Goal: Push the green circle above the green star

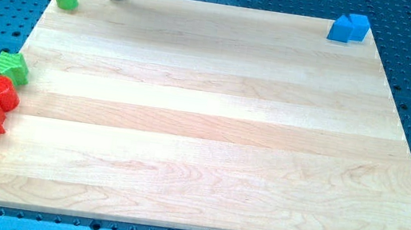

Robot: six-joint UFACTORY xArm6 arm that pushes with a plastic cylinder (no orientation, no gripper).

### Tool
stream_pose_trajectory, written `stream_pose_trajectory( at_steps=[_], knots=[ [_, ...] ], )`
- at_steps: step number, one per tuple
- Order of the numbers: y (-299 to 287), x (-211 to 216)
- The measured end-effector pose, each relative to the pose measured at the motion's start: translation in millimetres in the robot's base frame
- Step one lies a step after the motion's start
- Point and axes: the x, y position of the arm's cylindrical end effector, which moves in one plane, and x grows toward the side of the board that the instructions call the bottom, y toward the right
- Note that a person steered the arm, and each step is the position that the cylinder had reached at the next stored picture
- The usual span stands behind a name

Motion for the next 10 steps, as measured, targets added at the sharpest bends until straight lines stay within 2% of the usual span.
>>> stream_pose_trajectory(
  at_steps=[1,3,5,6,7,8,9,10],
  knots=[
    [-4,0],
    [-79,2],
    [-81,105],
    [-79,130],
    [-73,103],
    [-41,108],
    [-33,141],
    [-40,148]
  ],
)
